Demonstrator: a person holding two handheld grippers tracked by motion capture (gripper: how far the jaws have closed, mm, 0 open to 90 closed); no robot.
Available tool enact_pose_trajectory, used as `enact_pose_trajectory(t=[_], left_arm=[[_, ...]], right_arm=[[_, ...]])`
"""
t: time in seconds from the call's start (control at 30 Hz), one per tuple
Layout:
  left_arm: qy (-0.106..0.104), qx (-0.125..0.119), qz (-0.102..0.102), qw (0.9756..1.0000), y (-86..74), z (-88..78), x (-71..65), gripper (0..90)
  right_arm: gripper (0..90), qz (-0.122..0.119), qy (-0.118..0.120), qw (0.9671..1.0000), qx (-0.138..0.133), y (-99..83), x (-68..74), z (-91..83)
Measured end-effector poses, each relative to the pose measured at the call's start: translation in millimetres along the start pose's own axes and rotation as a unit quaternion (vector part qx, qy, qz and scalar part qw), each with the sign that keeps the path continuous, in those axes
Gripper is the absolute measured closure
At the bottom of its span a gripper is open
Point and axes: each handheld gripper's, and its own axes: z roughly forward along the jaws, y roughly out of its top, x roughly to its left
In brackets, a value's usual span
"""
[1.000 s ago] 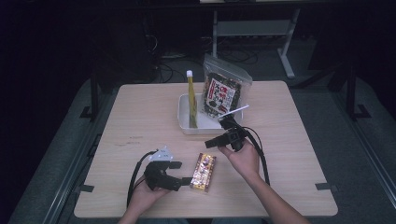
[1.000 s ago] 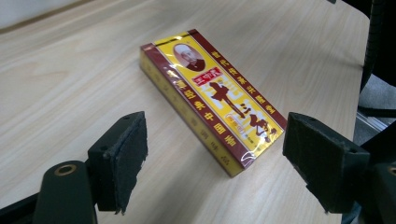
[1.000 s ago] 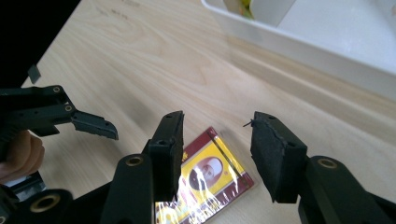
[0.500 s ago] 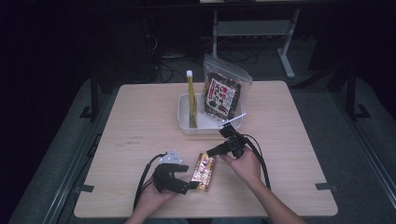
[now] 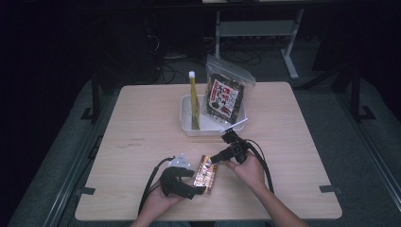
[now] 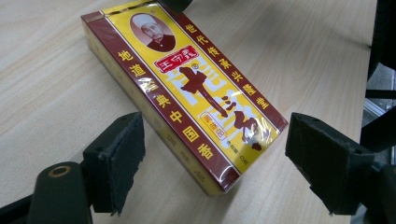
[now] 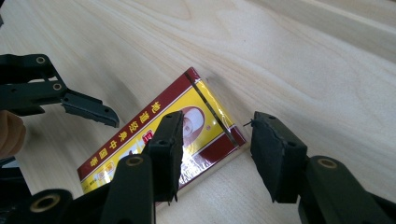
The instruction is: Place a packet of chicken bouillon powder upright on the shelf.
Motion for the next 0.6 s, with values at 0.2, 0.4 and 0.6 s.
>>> enact_pose_trajectory(t=[0.2, 0.4, 0.6], left_arm=[[0.006, 0.011, 0.005, 0.9999, -1.1, 3.7, -0.1, 24.7], [0.003, 0.011, -0.001, 0.9999, -2.8, -0.2, 4.4, 27.4], [0.008, 0.005, -0.01, 0.9999, -5.5, -5.6, 8.2, 27.7]], right_arm=[[55.6, -0.002, -0.009, 0.9999, 0.01, -3.2, 0.1, 5.7], [59.5, 0.011, -0.002, 0.9999, 0.007, -5.0, -2.7, 3.7], [60.9, 0.015, -0.001, 0.9999, 0.006, -7.1, -2.7, 2.4]])
